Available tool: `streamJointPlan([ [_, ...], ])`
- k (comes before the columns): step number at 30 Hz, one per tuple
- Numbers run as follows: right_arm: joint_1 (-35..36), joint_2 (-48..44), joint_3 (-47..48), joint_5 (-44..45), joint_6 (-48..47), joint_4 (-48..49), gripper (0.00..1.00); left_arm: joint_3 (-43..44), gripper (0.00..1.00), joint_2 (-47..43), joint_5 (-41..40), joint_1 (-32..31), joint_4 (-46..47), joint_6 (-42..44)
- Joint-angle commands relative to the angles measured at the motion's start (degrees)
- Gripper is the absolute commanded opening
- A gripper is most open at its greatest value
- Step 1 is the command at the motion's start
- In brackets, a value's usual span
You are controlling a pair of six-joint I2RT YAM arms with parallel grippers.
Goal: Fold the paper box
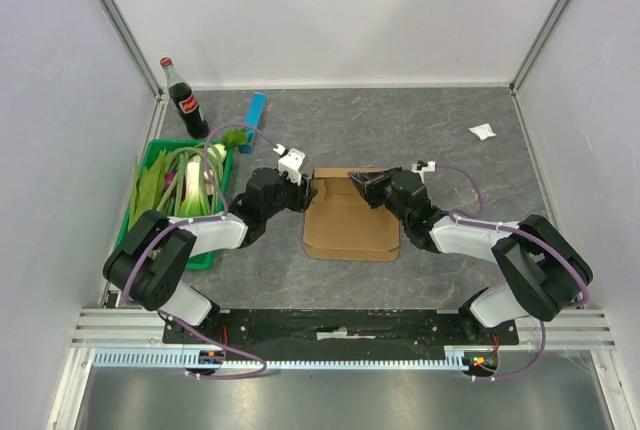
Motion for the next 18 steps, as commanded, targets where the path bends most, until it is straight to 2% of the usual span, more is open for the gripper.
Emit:
streamJointPlan([
  [1,0.42,0.96,1.02,-2.05,-0.87,-2.43,0.0,2.95,0.49,1.78,-1.84,-0.79,6.42,3.0],
  [5,0.42,0.79,1.28,-1.96,-0.43,-2.95,0.0,3.3,0.37,1.35,-7.81,-1.93,7.39,0.99],
  [10,0.68,0.96,1.46,-2.05,0.18,-2.95,0.0,4.27,0.34,2.84,-20.46,-6.05,8.18,0.45],
  [13,0.77,1.14,1.46,-2.14,0.62,-2.78,0.0,4.62,0.38,4.24,-26.71,-7.91,9.41,0.36],
  [18,0.77,0.96,0.84,-1.97,1.5,-2.42,0.0,3.57,0.49,4.43,-27.69,-8.53,11.43,0.01],
])
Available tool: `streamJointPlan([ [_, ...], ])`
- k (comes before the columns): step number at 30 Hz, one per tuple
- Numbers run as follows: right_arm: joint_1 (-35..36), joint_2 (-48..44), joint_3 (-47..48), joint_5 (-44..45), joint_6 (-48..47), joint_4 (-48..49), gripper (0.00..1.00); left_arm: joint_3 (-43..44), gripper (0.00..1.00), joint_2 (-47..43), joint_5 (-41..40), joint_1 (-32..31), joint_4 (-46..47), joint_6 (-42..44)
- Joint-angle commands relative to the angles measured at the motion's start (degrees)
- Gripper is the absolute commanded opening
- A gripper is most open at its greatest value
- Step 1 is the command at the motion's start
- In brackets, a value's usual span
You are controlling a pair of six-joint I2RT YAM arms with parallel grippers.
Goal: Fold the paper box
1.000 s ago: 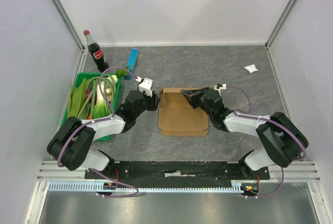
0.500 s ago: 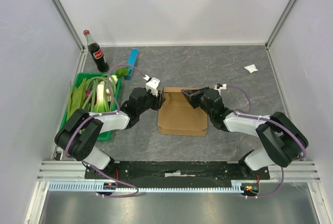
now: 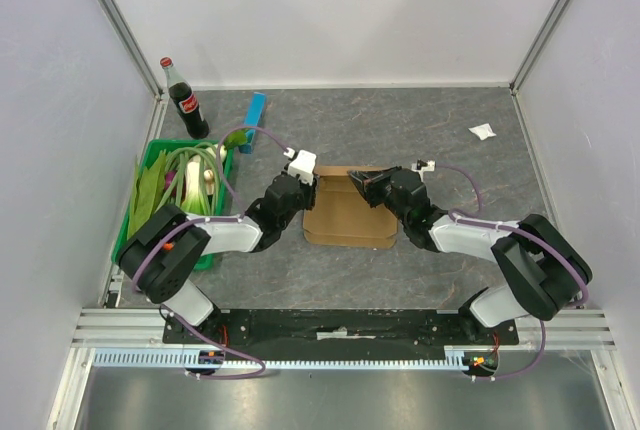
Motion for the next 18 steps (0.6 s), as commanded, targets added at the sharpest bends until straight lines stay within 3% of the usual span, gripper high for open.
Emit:
streamJointPlan([
  [1,0.75,0.61,0.12,-1.77,0.5,-2.34,0.0,1.23,0.51,-0.36,-5.57,-0.07,7.89,0.29],
  [11,-2.32,2.81,4.16,-5.36,3.57,-9.19,0.0,-5.27,0.66,-8.18,0.32,0.8,8.95,0.22],
  [18,-5.92,4.91,10.3,-10.27,4.45,-19.9,0.0,-8.53,0.66,-9.07,6.37,6.07,10.27,-4.98],
])
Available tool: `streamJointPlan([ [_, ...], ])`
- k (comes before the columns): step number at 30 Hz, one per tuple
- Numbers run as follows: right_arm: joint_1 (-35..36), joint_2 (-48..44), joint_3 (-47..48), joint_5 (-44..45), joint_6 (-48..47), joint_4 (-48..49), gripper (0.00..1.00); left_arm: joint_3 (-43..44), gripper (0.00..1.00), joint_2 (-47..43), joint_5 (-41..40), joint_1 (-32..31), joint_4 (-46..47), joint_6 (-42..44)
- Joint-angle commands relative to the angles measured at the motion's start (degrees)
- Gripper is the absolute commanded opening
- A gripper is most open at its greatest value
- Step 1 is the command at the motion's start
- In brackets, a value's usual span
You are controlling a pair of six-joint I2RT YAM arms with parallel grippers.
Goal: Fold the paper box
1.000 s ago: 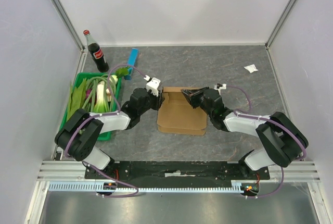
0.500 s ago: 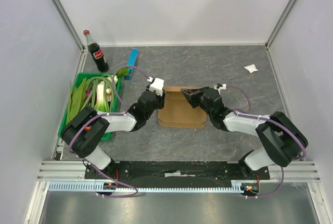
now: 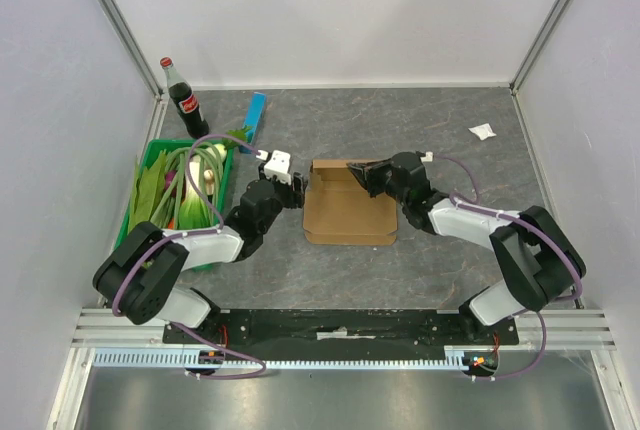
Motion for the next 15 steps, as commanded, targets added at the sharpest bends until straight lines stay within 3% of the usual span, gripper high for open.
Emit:
streamJointPlan([
  [1,-1.99,2.95,4.93,-4.85,1.56,-12.65,0.0,-0.7,0.65,0.18,5.66,2.76,4.34,-2.73],
  [7,-3.22,3.74,6.96,-5.29,2.36,-15.3,0.0,3.25,0.56,5.8,14.19,4.25,6.63,0.0],
  [10,-3.75,4.45,7.31,-5.91,2.72,-15.21,0.0,4.65,0.58,8.79,20.42,4.34,8.39,1.32],
  [15,-3.75,5.06,7.49,-6.08,3.07,-14.69,0.0,6.42,0.58,11.6,19.21,4.26,9.26,2.02],
])
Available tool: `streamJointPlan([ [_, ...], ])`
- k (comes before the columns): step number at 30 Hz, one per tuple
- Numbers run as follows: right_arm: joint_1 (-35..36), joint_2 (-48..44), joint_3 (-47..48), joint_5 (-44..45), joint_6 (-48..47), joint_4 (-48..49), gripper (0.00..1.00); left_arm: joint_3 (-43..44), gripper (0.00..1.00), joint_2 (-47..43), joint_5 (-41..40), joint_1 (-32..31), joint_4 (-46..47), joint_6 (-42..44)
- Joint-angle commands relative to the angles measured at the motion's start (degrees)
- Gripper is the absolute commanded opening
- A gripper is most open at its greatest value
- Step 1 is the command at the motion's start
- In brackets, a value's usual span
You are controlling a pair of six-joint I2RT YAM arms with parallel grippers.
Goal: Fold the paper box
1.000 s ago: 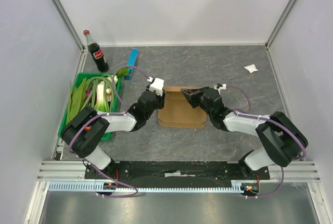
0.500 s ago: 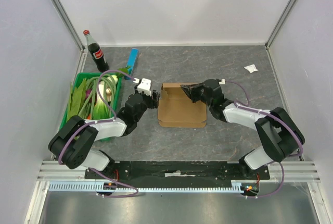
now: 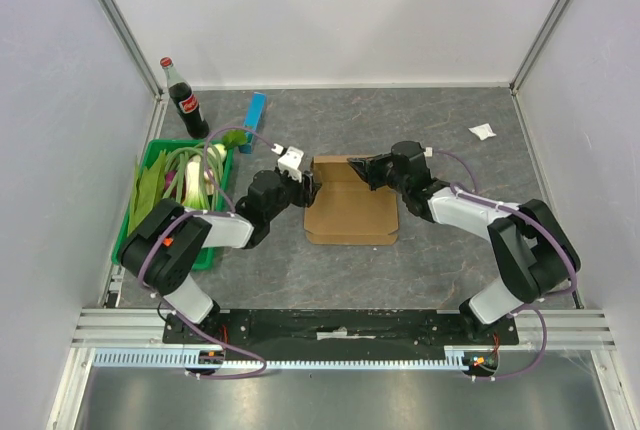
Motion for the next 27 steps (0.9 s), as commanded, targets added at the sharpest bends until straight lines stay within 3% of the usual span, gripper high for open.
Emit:
streamJointPlan([
  [1,-0.3,2.0,0.32,-0.66,0.57,-5.81,0.0,2.5,0.55,2.36,0.48,0.19,5.85,2.4],
  [3,-0.3,2.35,0.41,-1.01,0.75,-5.46,0.0,5.13,0.43,2.8,0.11,0.37,2.71,2.13],
  [6,-0.3,2.62,0.5,-0.93,0.84,-5.28,0.0,6.02,0.41,2.81,-0.41,0.28,2.17,3.1],
  [14,-0.3,2.97,0.85,-1.1,1.1,-4.85,0.0,12.17,0.55,5.35,-5.95,0.28,-7.66,0.73],
  [16,-0.3,3.06,0.94,-1.19,1.19,-4.76,0.0,13.4,0.55,6.14,-8.22,0.1,-9.51,-0.06],
  [21,-0.3,3.14,1.46,-1.19,1.28,-4.76,0.0,17.0,0.38,7.29,-11.92,-0.77,-14.35,0.11],
  [27,-0.04,3.85,1.9,-1.63,2.16,-4.58,0.0,22.45,0.12,10.45,-27.37,-4.37,-22.07,-6.37],
])
